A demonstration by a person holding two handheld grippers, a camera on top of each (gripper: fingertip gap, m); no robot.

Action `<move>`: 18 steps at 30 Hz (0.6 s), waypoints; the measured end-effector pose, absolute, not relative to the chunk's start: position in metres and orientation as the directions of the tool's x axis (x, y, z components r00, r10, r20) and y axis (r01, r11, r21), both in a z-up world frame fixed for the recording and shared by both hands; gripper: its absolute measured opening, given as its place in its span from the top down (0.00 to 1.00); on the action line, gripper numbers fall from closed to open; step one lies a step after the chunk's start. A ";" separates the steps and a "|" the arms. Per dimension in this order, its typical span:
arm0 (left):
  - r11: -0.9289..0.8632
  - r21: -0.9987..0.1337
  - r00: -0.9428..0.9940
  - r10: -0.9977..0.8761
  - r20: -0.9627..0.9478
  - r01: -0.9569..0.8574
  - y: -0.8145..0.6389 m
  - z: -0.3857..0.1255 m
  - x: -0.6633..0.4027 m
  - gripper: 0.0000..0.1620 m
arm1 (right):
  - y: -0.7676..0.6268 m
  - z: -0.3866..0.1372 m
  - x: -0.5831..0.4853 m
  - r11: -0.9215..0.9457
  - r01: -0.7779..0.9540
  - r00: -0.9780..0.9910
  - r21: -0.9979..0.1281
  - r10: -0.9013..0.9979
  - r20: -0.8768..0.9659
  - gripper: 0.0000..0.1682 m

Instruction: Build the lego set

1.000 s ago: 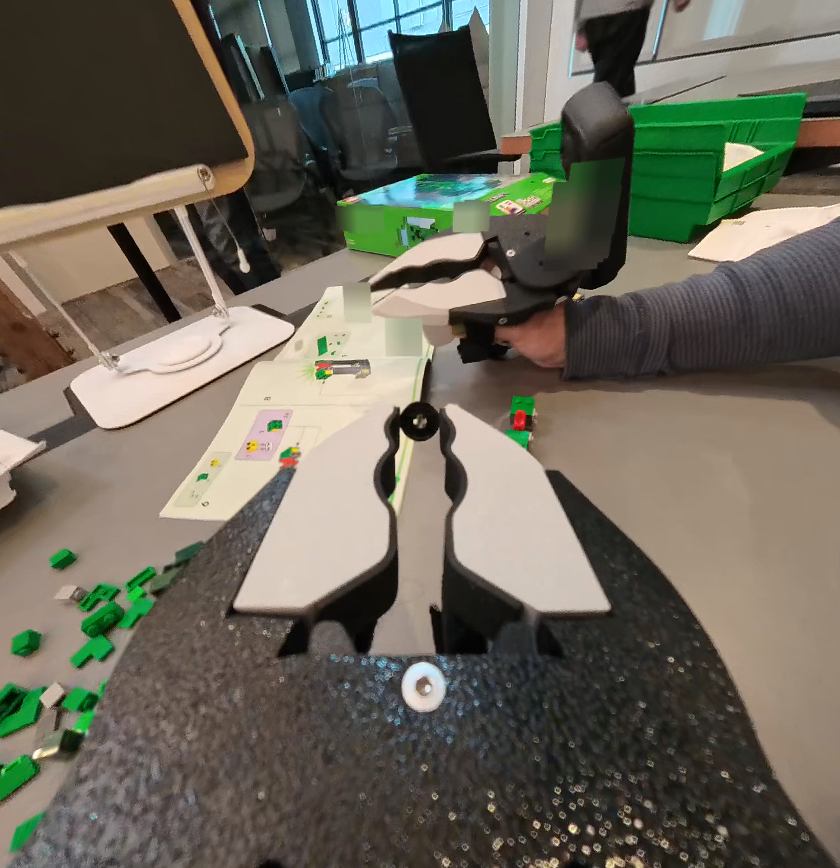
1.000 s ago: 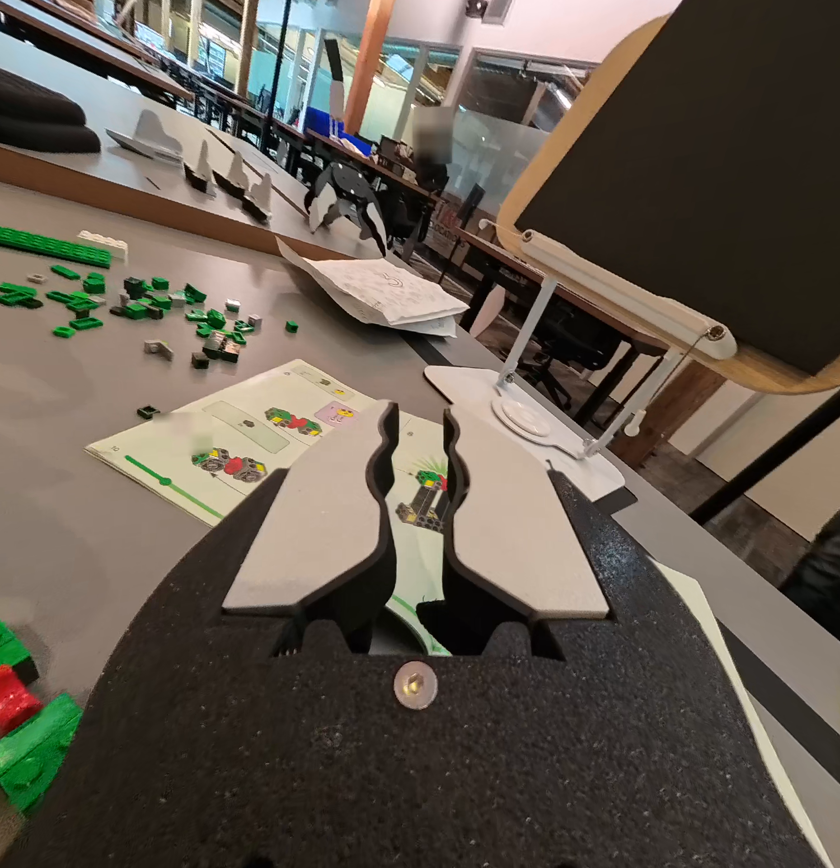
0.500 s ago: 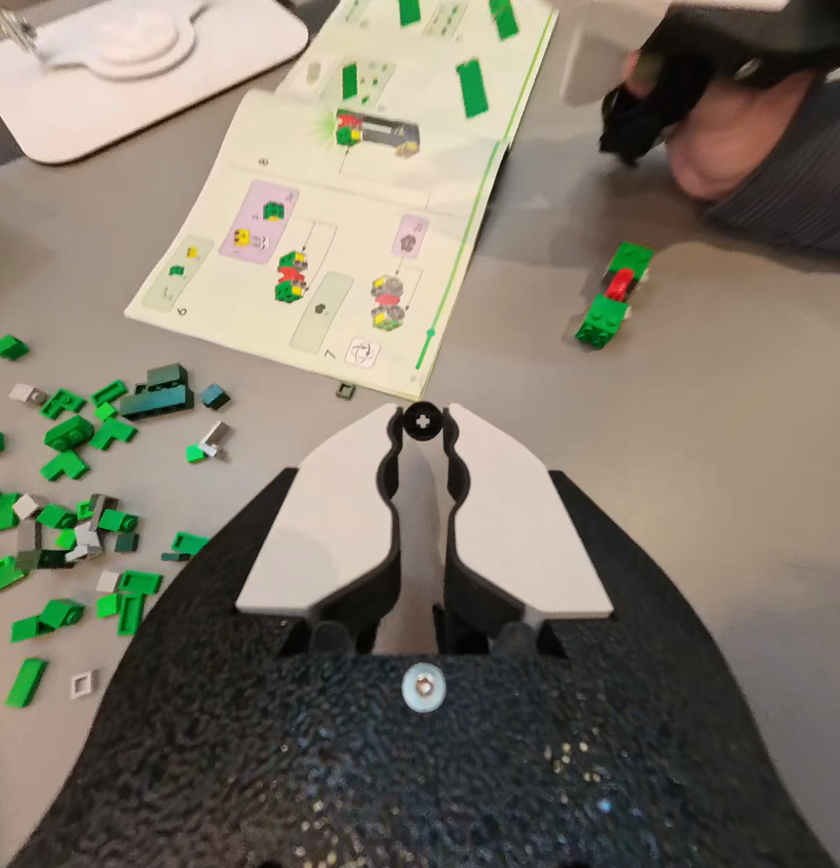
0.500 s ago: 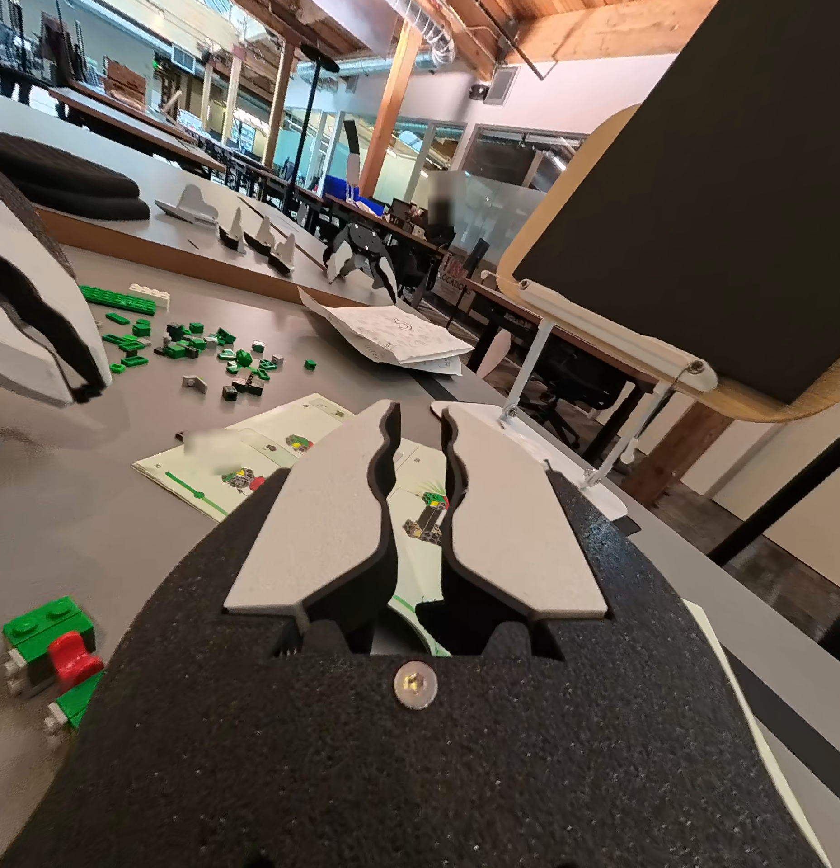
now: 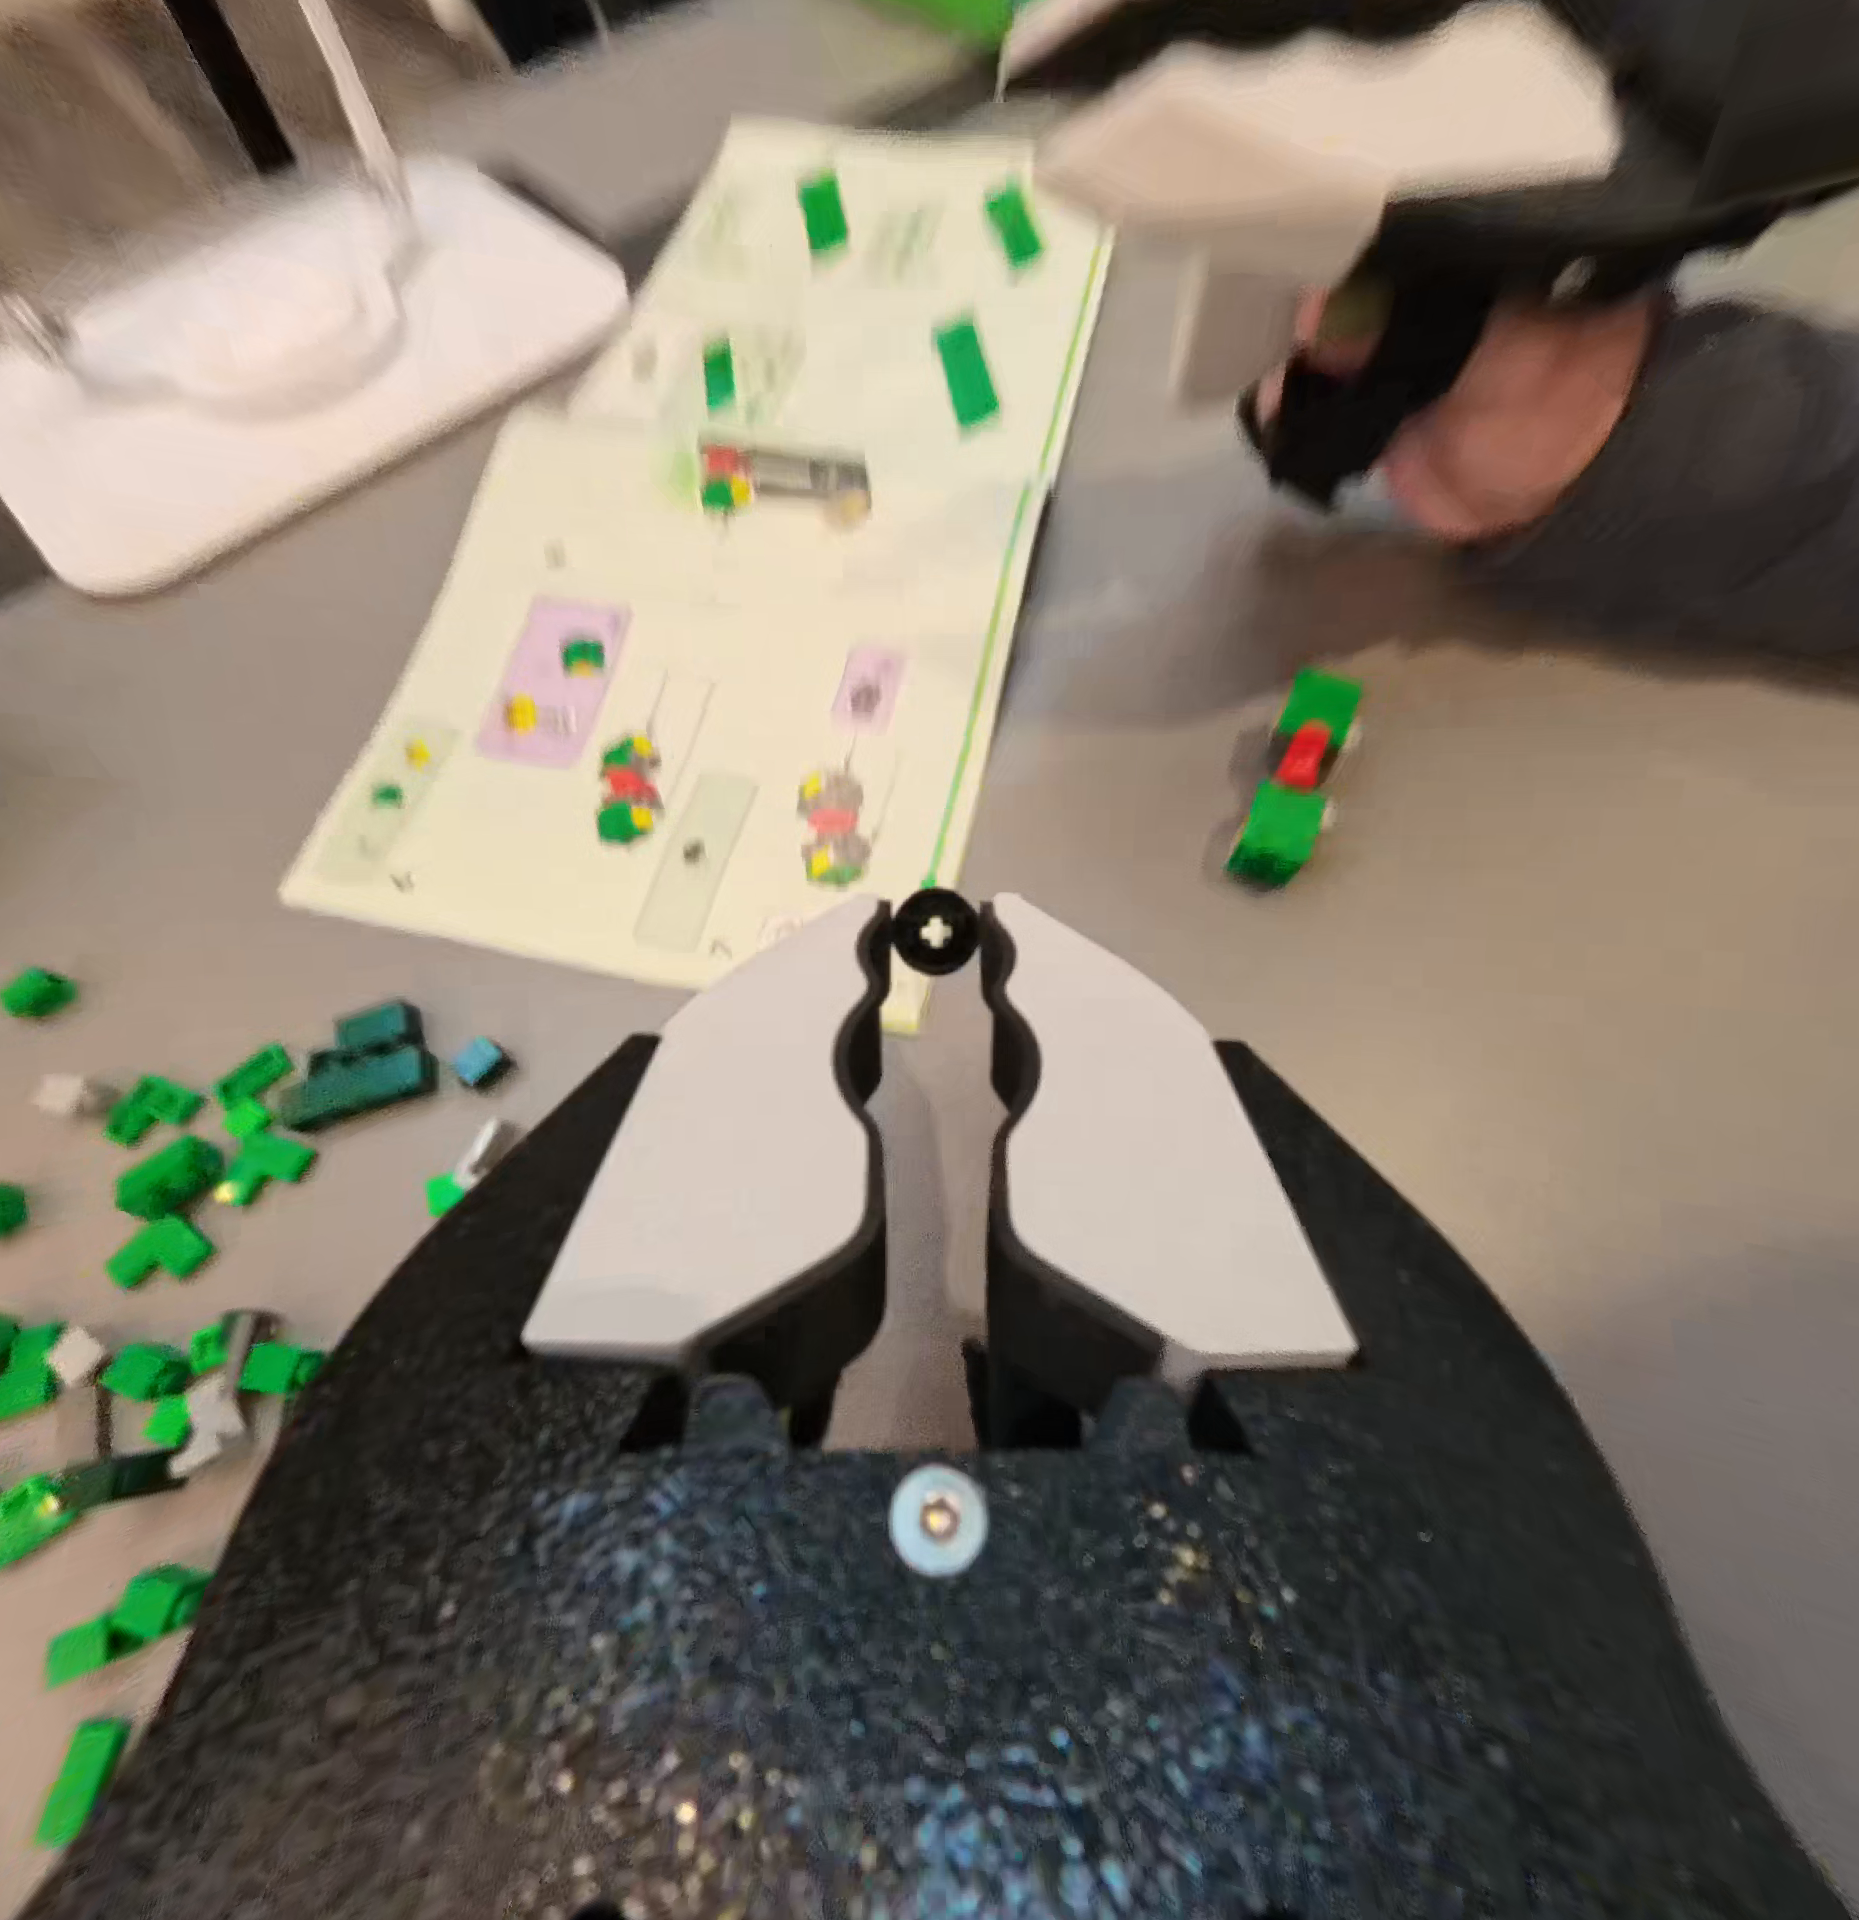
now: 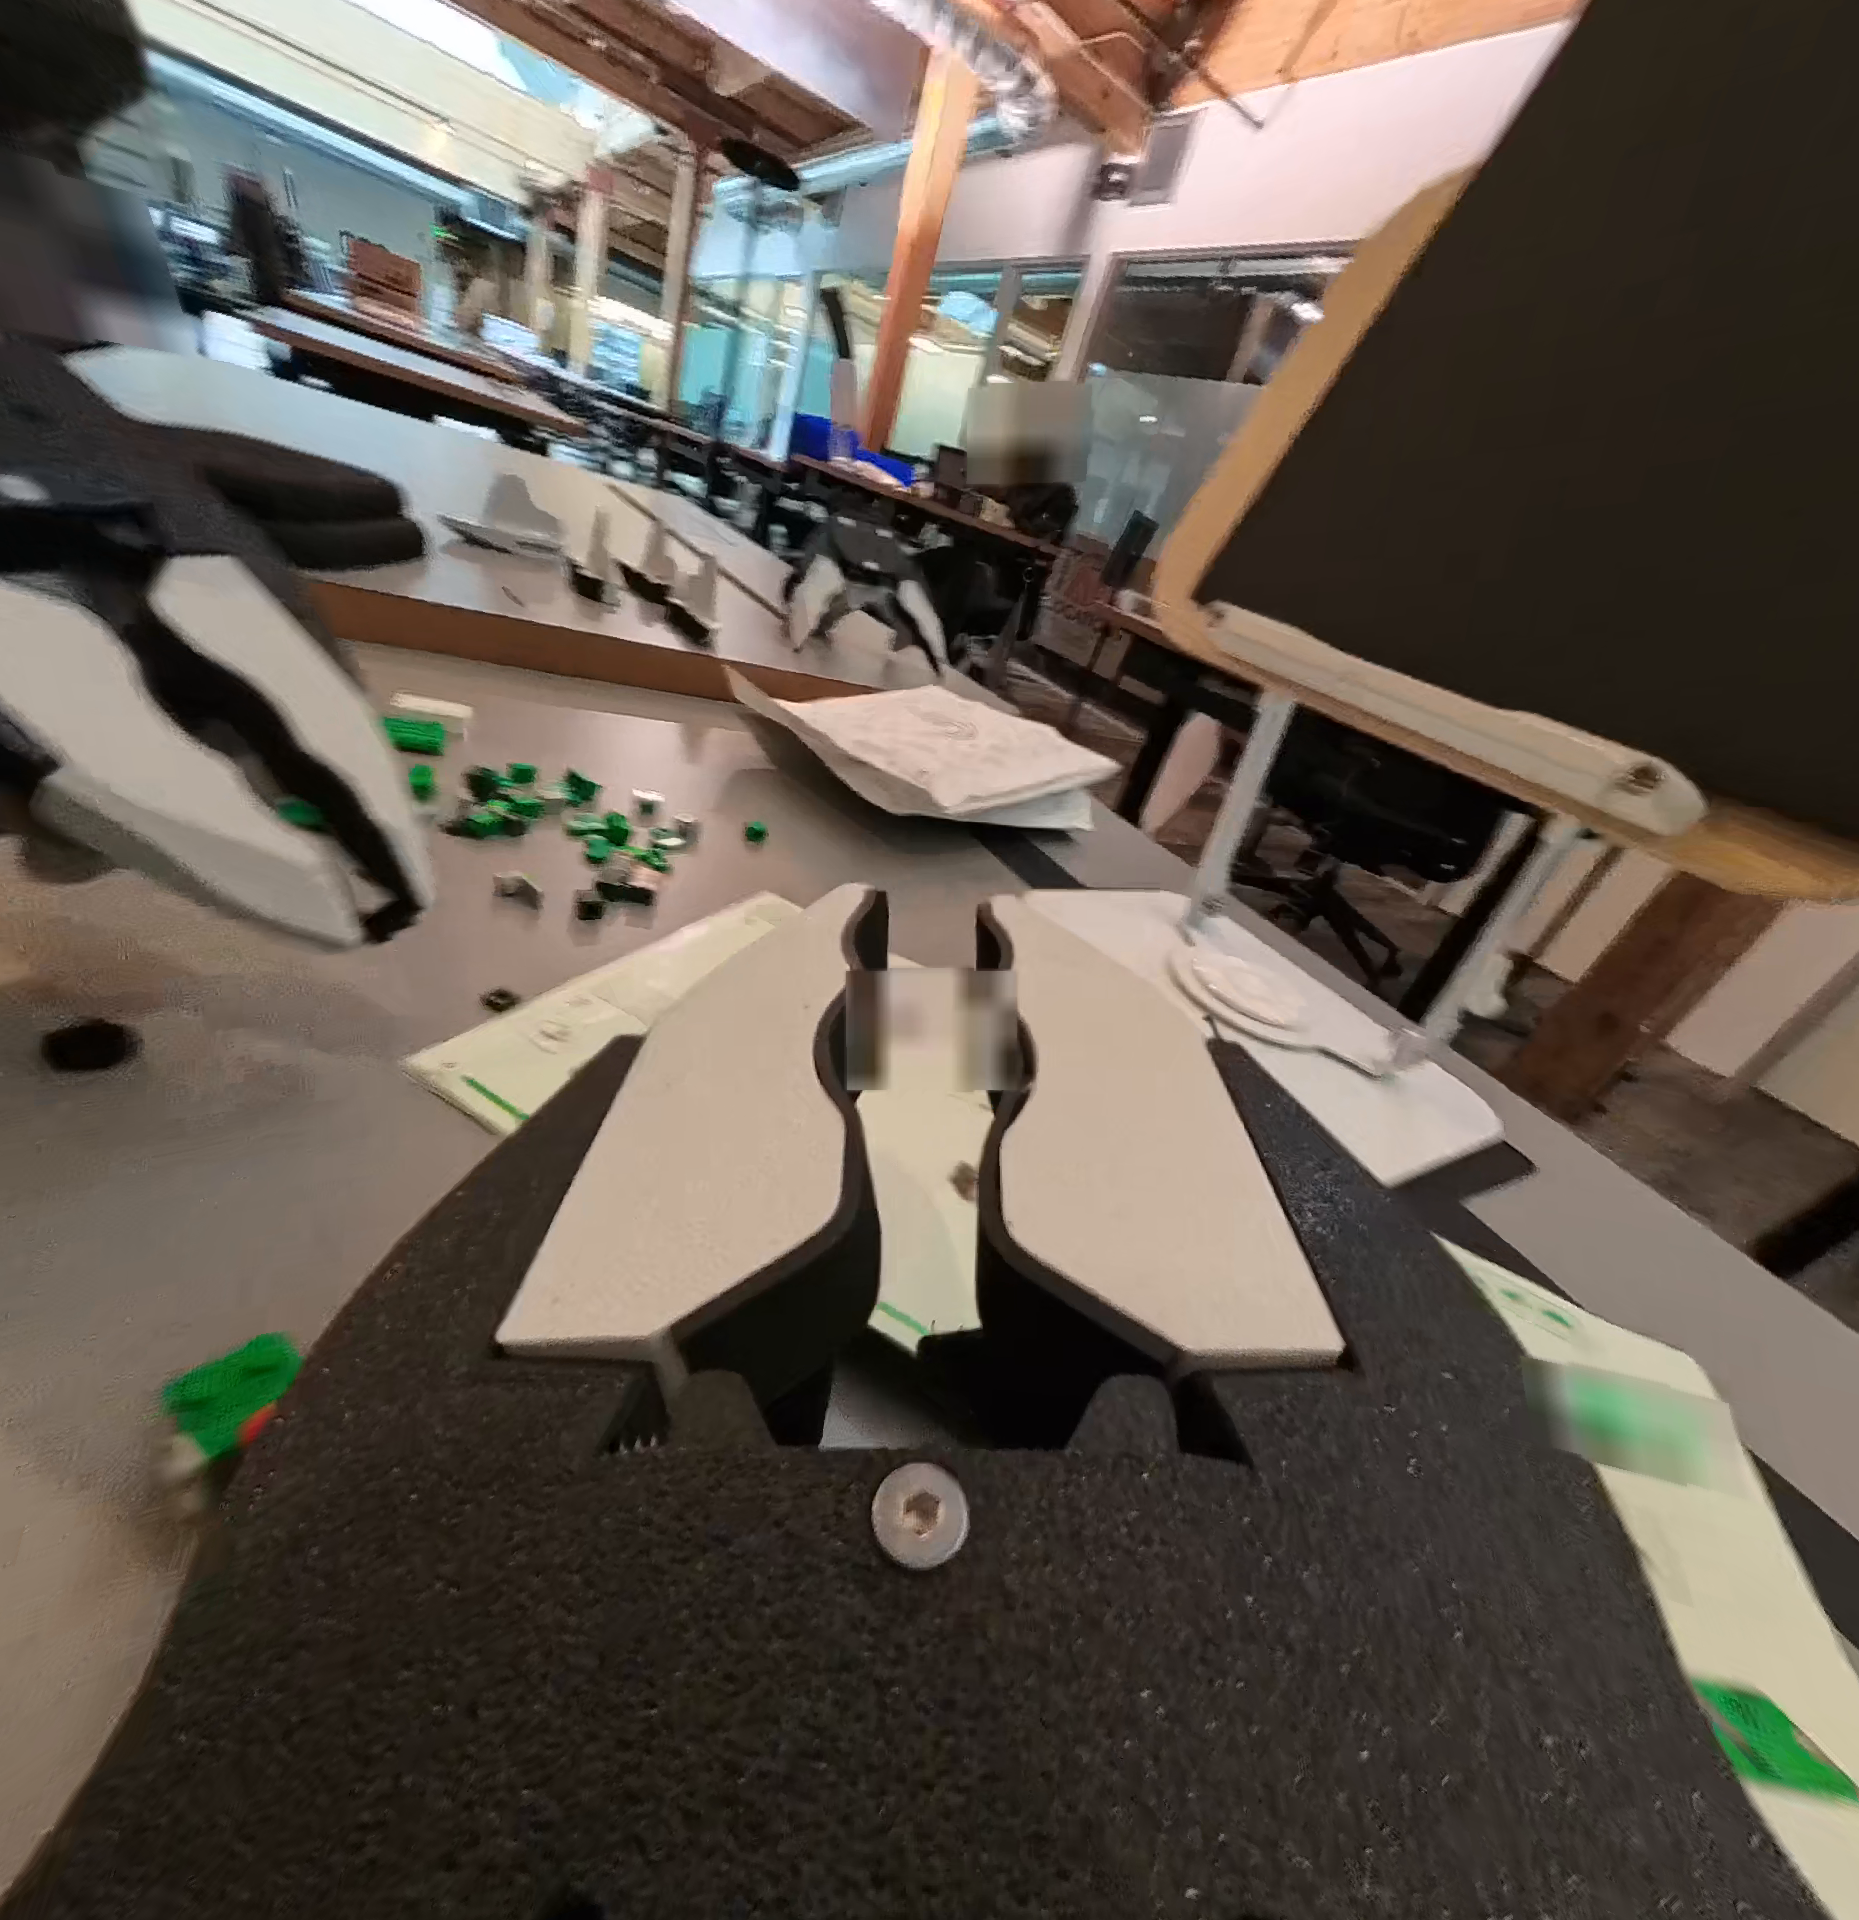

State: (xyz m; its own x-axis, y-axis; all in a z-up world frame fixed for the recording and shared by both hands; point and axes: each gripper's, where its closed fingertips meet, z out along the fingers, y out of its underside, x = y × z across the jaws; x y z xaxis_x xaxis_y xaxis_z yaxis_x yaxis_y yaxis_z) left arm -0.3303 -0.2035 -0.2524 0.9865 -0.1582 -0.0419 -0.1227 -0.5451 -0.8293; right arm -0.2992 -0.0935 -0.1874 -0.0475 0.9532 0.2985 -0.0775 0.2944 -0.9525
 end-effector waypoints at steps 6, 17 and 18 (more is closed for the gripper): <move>-0.354 -0.935 0.990 -0.119 0.075 0.028 -0.219 -0.211 -0.332 0.90 | -0.146 -0.155 -0.293 0.307 -0.127 -0.260 -0.943 0.908 0.330 0.82; -0.169 -0.928 0.886 -0.280 0.369 0.333 -0.249 -0.184 -0.307 0.90 | -0.195 -0.191 -0.257 0.574 -0.039 -0.380 -0.818 0.748 0.543 0.84; -0.202 -0.928 0.891 -0.273 0.361 0.314 -0.249 -0.190 -0.305 0.90 | -0.194 -0.197 -0.254 0.601 -0.012 -0.386 -0.800 0.735 0.558 0.84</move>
